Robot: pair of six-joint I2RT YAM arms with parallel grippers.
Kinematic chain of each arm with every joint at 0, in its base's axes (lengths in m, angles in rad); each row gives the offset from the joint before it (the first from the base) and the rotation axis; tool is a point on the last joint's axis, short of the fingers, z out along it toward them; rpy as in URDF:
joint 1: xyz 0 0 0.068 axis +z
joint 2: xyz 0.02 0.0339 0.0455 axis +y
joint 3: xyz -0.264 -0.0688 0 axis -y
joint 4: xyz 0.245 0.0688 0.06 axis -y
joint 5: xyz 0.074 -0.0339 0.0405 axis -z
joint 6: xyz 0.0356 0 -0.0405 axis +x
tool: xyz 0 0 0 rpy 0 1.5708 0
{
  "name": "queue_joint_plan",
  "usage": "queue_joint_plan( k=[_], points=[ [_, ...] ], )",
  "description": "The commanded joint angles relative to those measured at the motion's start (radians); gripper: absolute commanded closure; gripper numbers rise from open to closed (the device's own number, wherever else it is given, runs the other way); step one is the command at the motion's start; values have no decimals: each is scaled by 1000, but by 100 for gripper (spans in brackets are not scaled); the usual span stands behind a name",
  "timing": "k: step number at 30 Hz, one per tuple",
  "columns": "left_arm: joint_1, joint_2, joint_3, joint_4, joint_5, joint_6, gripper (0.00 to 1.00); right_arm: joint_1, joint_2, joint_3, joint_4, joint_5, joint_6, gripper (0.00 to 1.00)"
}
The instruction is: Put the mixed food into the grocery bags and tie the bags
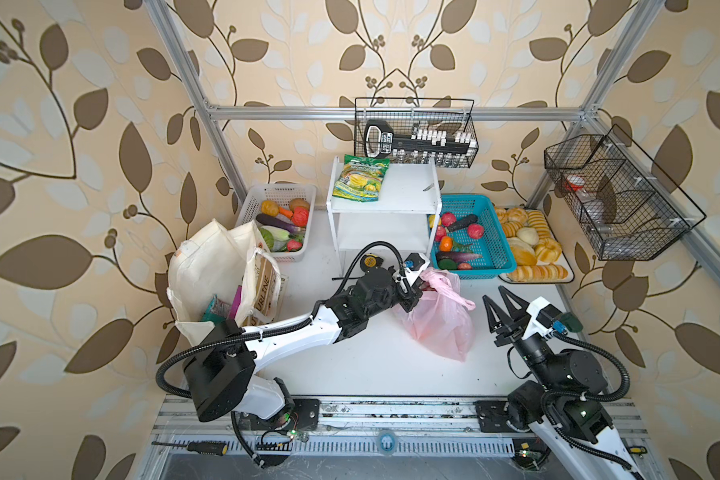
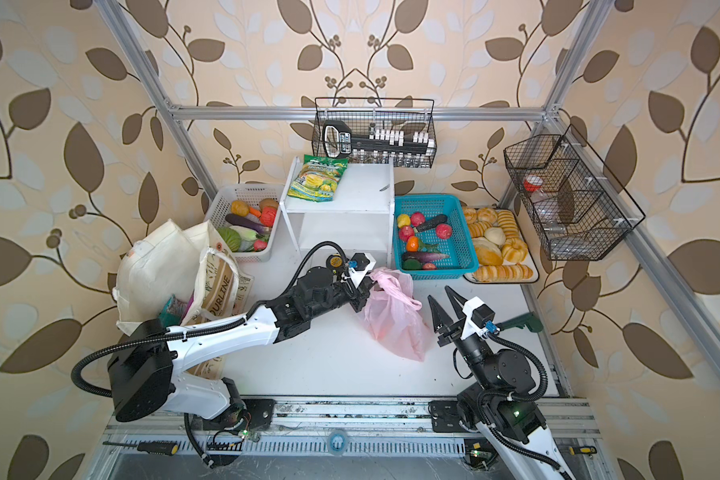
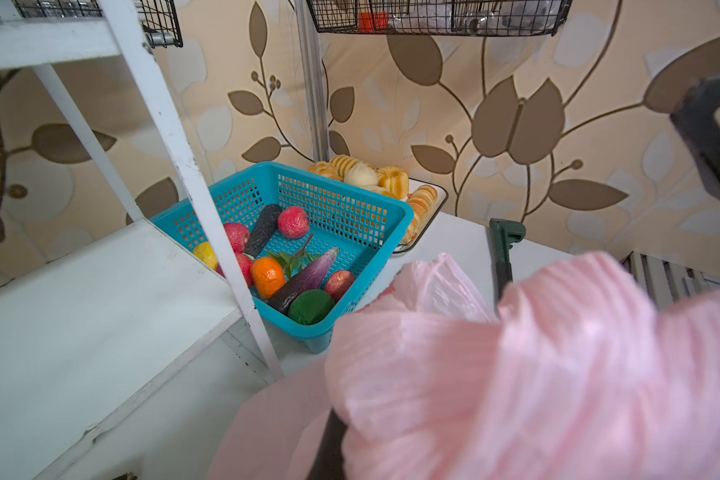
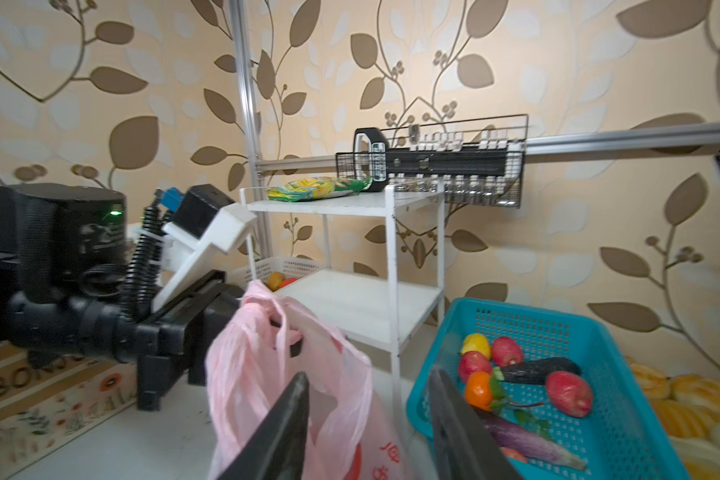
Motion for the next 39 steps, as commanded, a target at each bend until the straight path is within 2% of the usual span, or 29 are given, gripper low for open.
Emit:
queue_joint_plan(
  k=[1, 2, 4, 7, 9, 11, 12, 15, 18, 21, 24, 27, 31, 33, 37, 39],
  points=[
    [-6, -56, -4, 73, -11, 21, 100, -2, 80, 63, -10, 131, 78, 94],
    [-6, -56, -4, 73, -1, 21, 100, -10, 137, 92, -39, 85, 82, 100],
    [-4, -55, -2, 66, 22, 20, 100, -44, 287, 165, -109, -50, 110, 100],
    [-4, -55, 11, 39, 50, 23, 100, -164, 501, 257, -155, -416, 139, 99],
    [-3, -54, 17, 25, 66, 29, 100, -269, 631, 282, -110, -668, 215, 97],
    [0, -52, 20, 24, 75, 27, 100, -332, 724, 288, -43, -847, 283, 98],
    [1, -47, 24, 23, 78, 24, 100, -333, 756, 298, -41, -883, 293, 98],
    [6, -35, 44, 8, 111, 15, 100, -299, 816, 333, -94, -956, 249, 97],
    [7, -24, 61, -9, 121, 10, 100, -259, 861, 359, -126, -978, 250, 97],
    [7, -20, 67, -12, 121, 9, 100, -249, 869, 367, -118, -945, 287, 94],
    [7, -20, 69, -25, 122, 9, 100, -259, 839, 388, -143, -879, 331, 90],
    [7, -21, 75, -31, 128, 10, 100, -256, 869, 401, -99, -957, 409, 90],
    [8, -24, 75, -37, 129, 10, 100, -266, 862, 440, -191, -893, 386, 87],
    [8, -25, 76, -42, 135, 12, 100, -285, 831, 429, -147, -905, 423, 87],
    [7, -29, 78, -57, 139, 12, 100, -333, 812, 486, -269, -886, 386, 85],
    [8, -33, 71, -49, 138, 7, 100, -347, 821, 479, -268, -933, 384, 86]
  ],
)
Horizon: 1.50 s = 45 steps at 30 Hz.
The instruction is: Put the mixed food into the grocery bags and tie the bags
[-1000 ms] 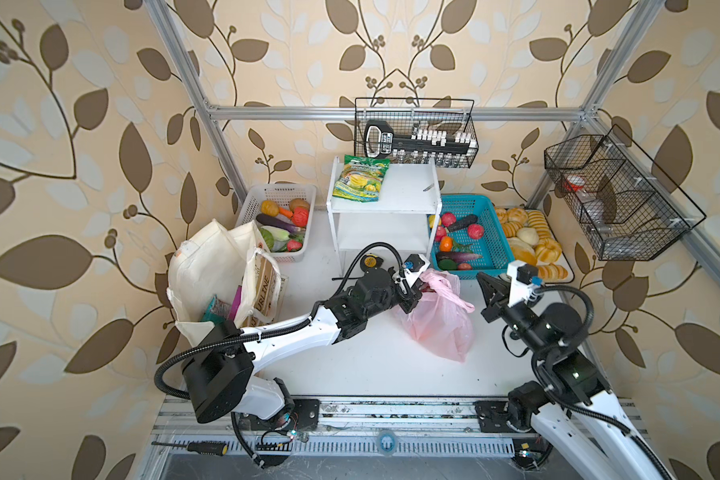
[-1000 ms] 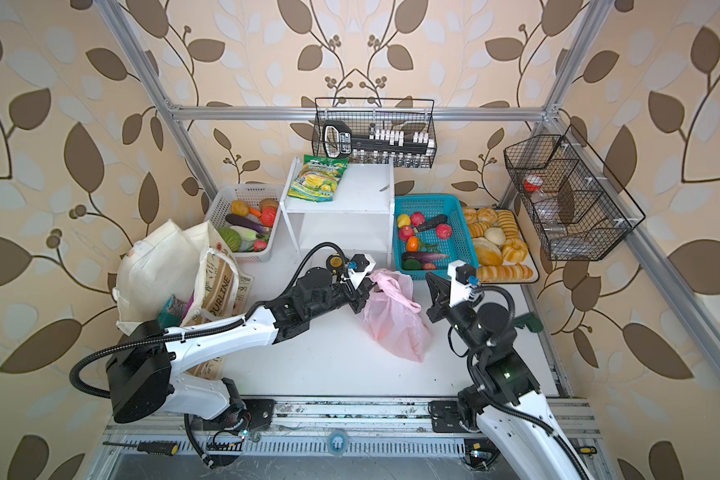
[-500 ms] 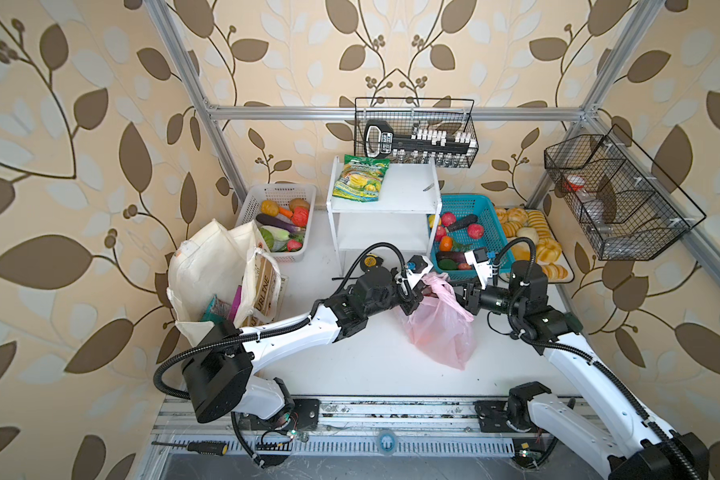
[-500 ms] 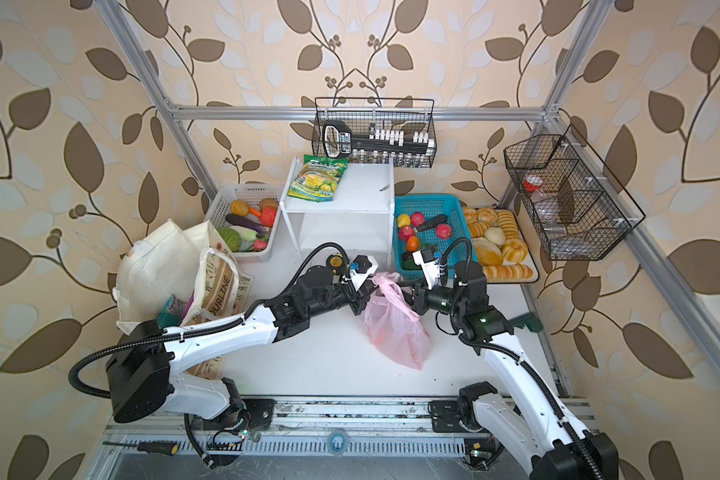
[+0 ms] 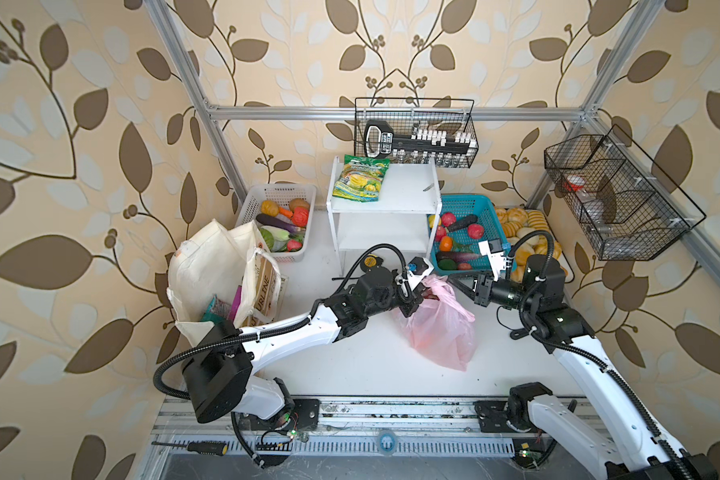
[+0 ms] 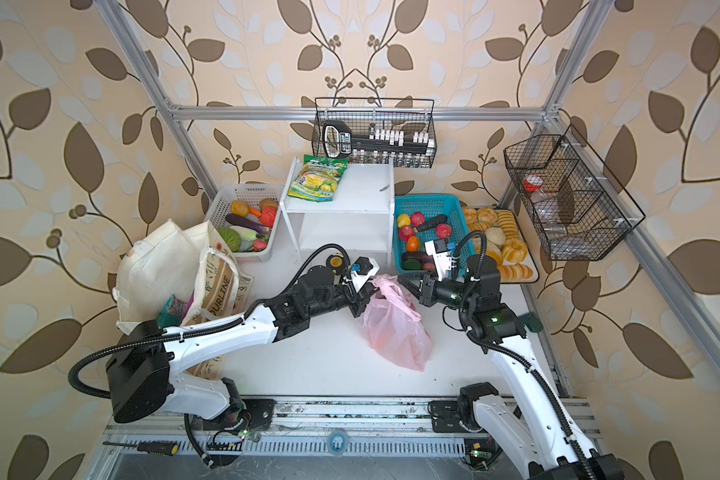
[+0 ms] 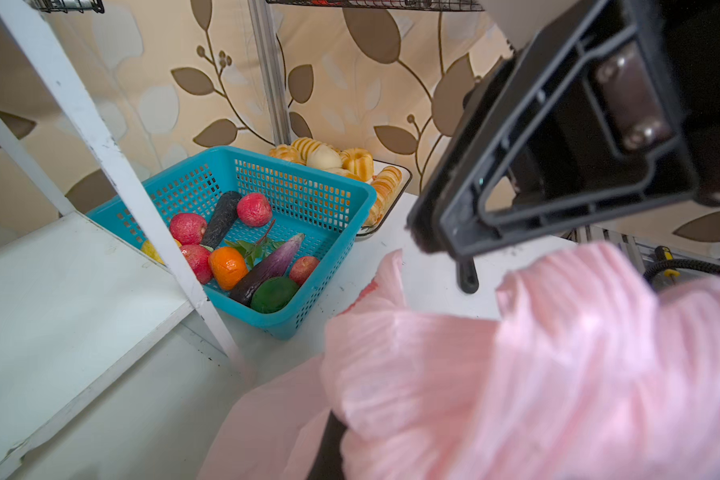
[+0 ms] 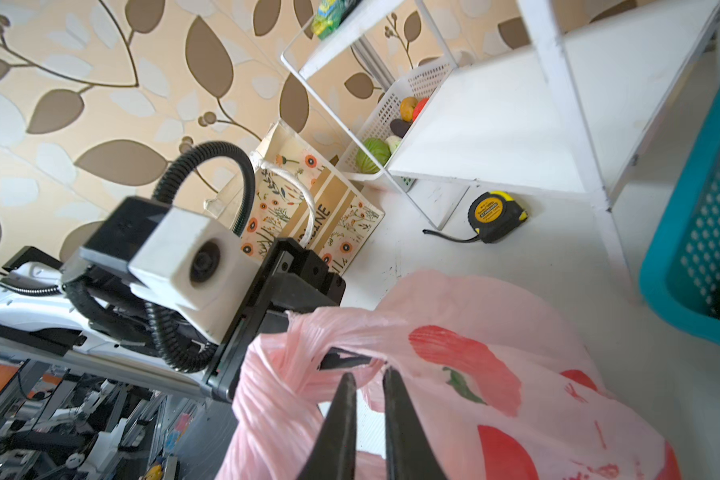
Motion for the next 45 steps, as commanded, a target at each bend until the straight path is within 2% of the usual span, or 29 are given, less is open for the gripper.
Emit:
queue_joint_plan(
  k=[1, 3, 10, 17, 25, 30, 34, 41, 45],
  points=[
    [5, -28, 47, 40, 22, -2, 100, -16, 11, 27, -53, -53, -8, 86],
    [6, -24, 48, 45, 28, -5, 100, -6, 63, 25, -54, -126, 6, 87],
    [6, -15, 62, 43, 30, -10, 100, 72, 129, 17, 14, -159, 81, 85],
    [6, -17, 57, 46, 32, -17, 100, 91, 161, -20, 100, -105, 175, 83],
    [6, -17, 57, 47, 36, -16, 100, 77, 178, -32, 150, -85, 279, 65],
    [6, -10, 61, 56, 36, -18, 100, 88, 185, -50, 147, -55, 326, 61],
    [6, -10, 65, 57, 42, -21, 100, 91, 201, -51, 128, -46, 331, 61],
    [6, 1, 76, 37, 46, -12, 100, 122, 222, -45, 206, -77, 404, 61],
    [6, 9, 85, 22, 45, -10, 100, 145, 237, -26, 170, -77, 378, 67]
  ],
)
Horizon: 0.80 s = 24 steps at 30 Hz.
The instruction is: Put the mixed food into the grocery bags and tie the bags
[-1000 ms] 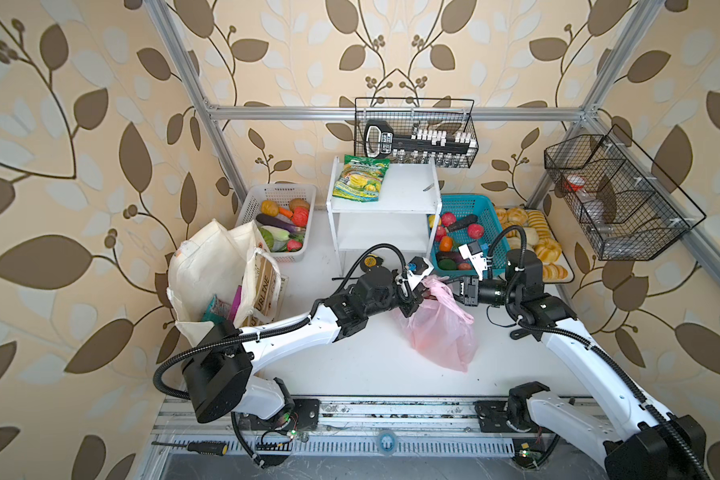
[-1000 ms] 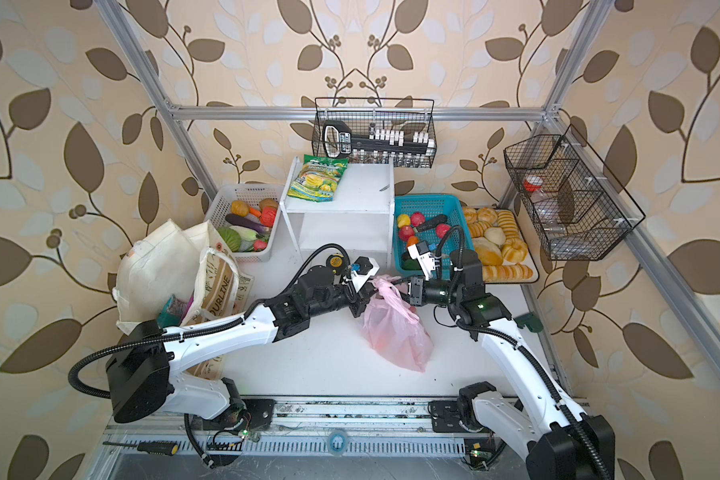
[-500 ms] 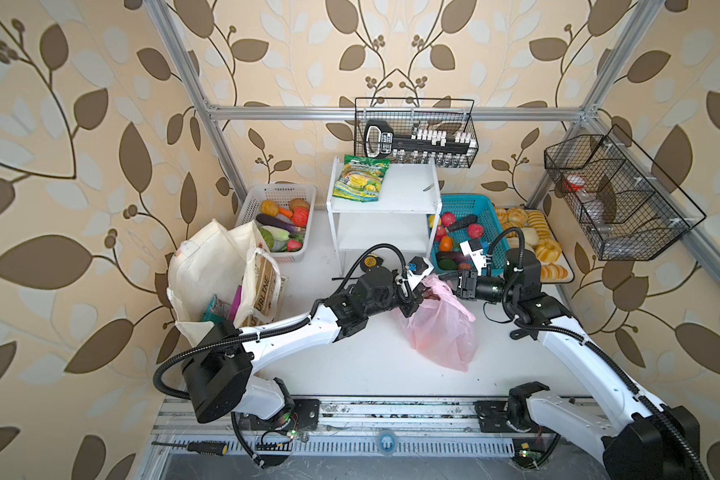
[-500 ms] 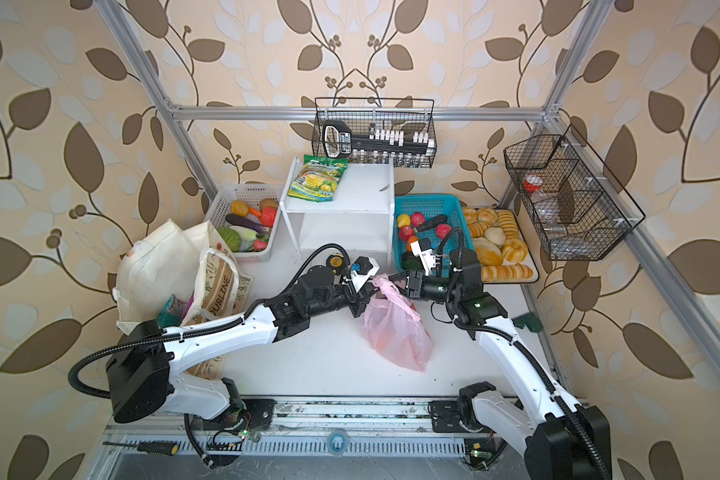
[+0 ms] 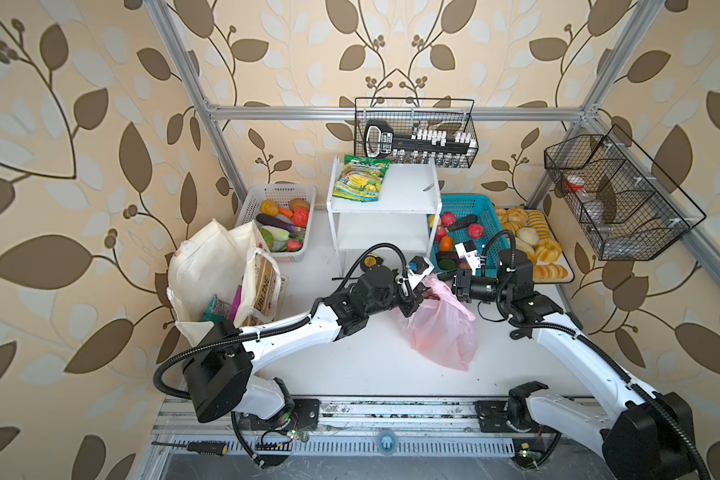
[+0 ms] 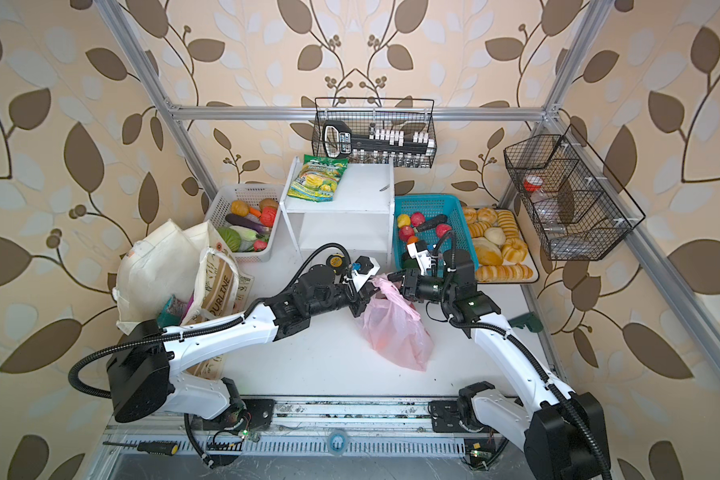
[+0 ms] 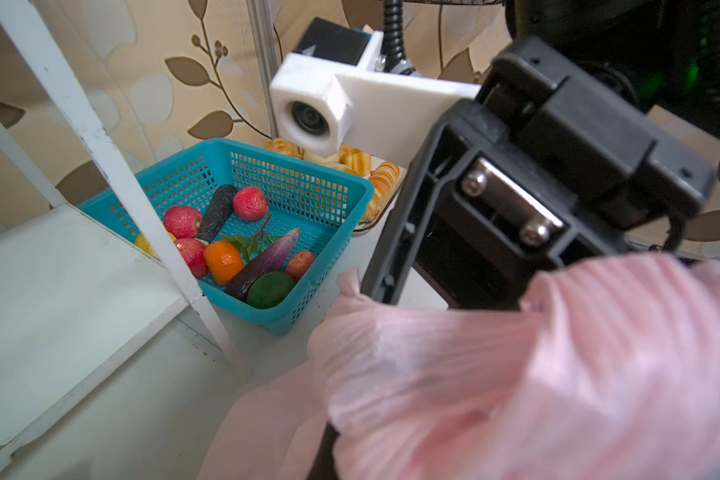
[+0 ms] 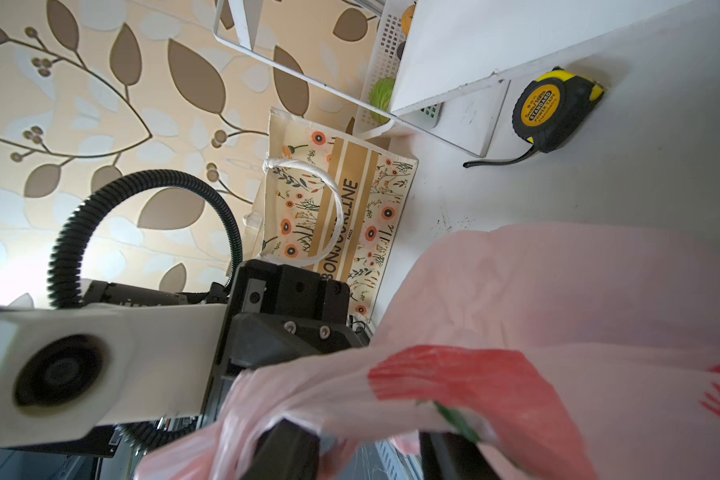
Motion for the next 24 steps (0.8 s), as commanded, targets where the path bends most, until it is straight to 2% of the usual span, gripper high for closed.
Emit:
queue_joint_plan(
  k=[1, 8, 15, 17, 18, 19, 20, 21, 24],
  points=[
    [2, 4, 70, 61, 34, 2, 100, 26, 12, 18, -36, -4, -5, 72],
    [3, -4, 62, 48, 5, 16, 100, 14, -29, 21, -102, 65, -52, 100],
    [3, -8, 62, 33, 0, 18, 99, 11, -53, 18, -122, 103, -72, 100],
    [3, -8, 62, 31, 8, 16, 85, 11, -52, 20, -128, 110, -74, 100],
    [3, -8, 63, 27, 12, 13, 82, 11, -52, 19, -127, 111, -74, 100],
    [3, -8, 64, 22, 15, 14, 89, 10, -54, 18, -123, 110, -70, 100],
    [3, -12, 66, 10, 12, 14, 92, 10, -55, 17, -117, 106, -65, 100],
    [3, -15, 64, 8, -1, 10, 91, 7, -55, 16, -109, 99, -58, 100],
    [3, -28, 51, 15, -9, 16, 76, 0, -57, 18, -106, 90, -51, 100]
  ],
)
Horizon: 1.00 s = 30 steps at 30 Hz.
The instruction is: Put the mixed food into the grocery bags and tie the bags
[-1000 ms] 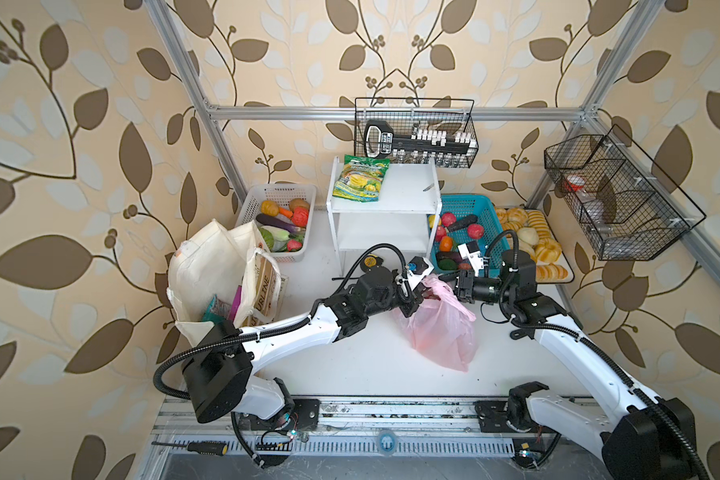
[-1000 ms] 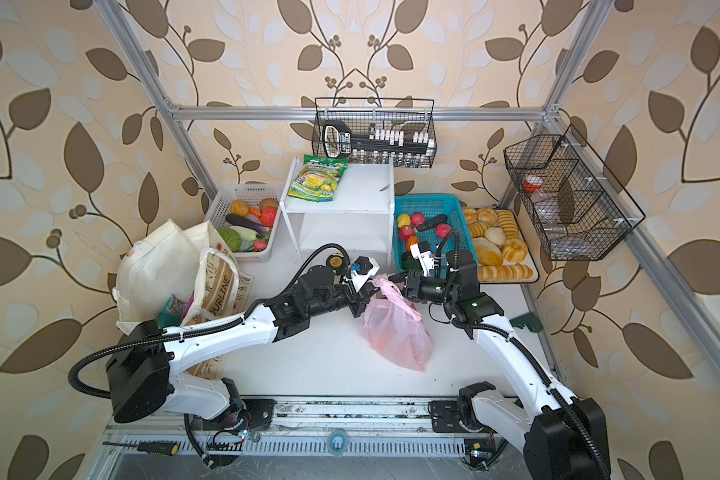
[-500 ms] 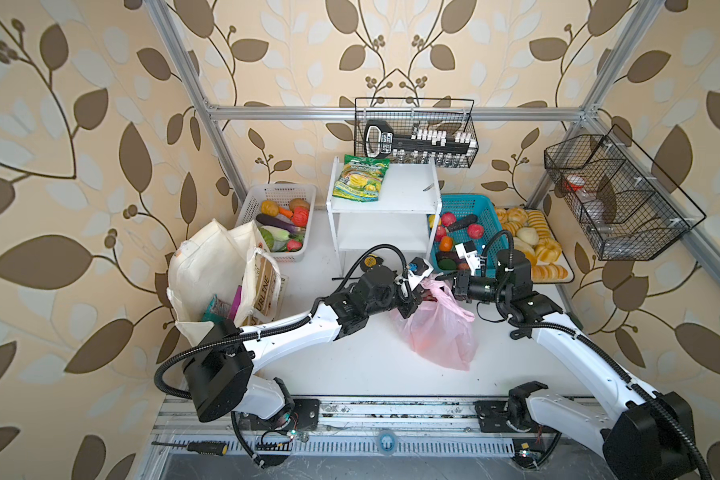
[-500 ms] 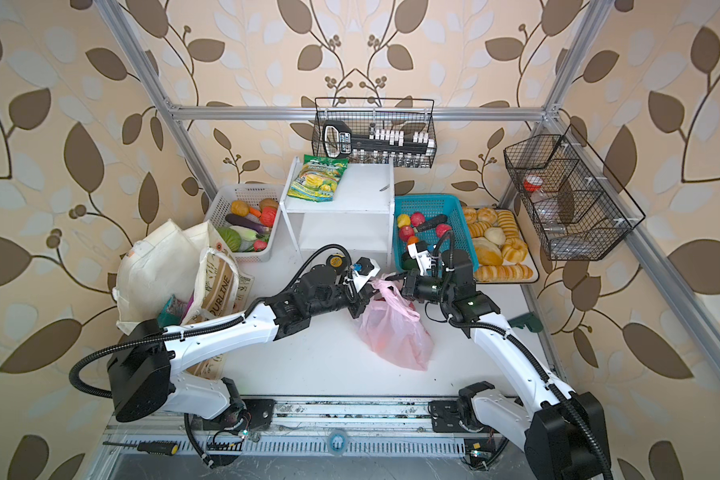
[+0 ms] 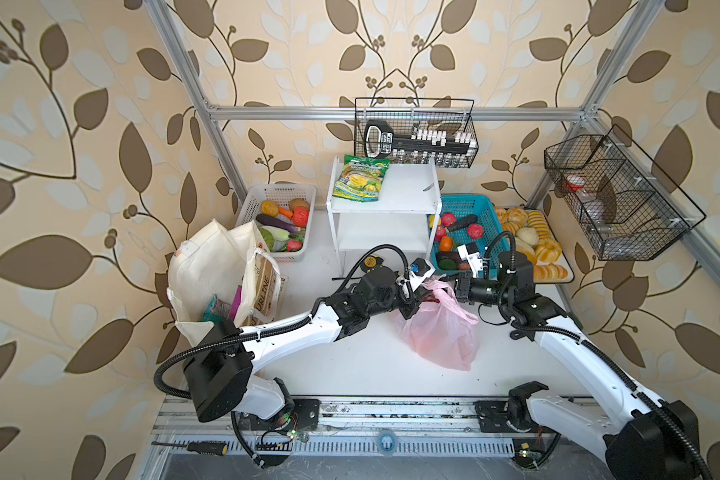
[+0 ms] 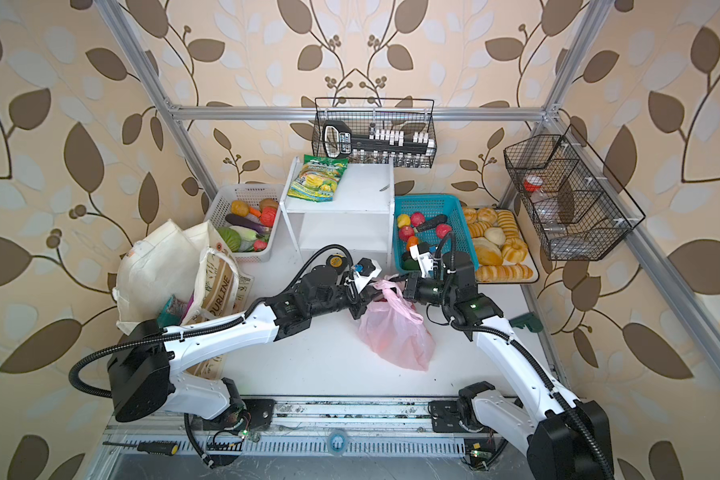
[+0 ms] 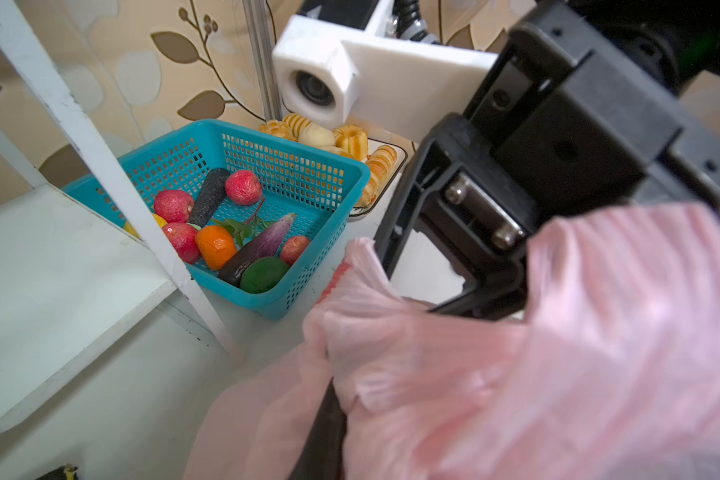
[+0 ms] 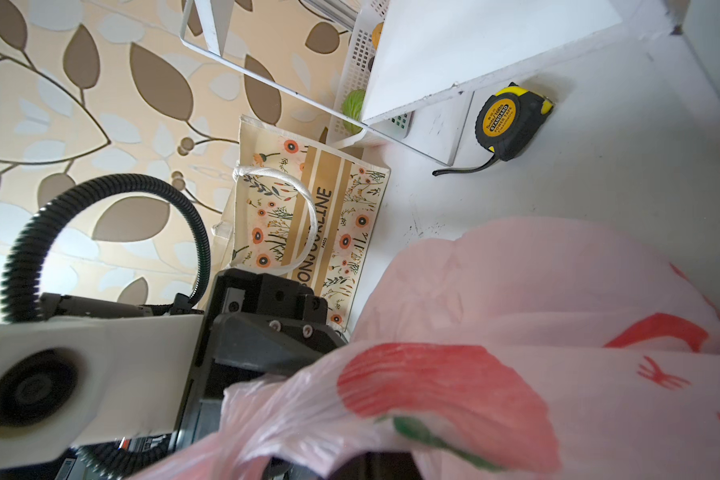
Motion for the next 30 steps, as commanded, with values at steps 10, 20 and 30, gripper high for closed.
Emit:
queue_joint_plan(
  k=[10, 20, 30],
  points=[
    [1, -120, 23, -116, 11, 8, 49, -38, -47, 9, -8, 3, -7, 100],
    [-9, -269, 21, -162, 67, -192, 31, -46, -43, 4, -47, 71, -33, 100],
    [-134, -154, 230, -277, 127, -816, 25, -38, -60, -8, -26, 133, -26, 100]
  ],
)
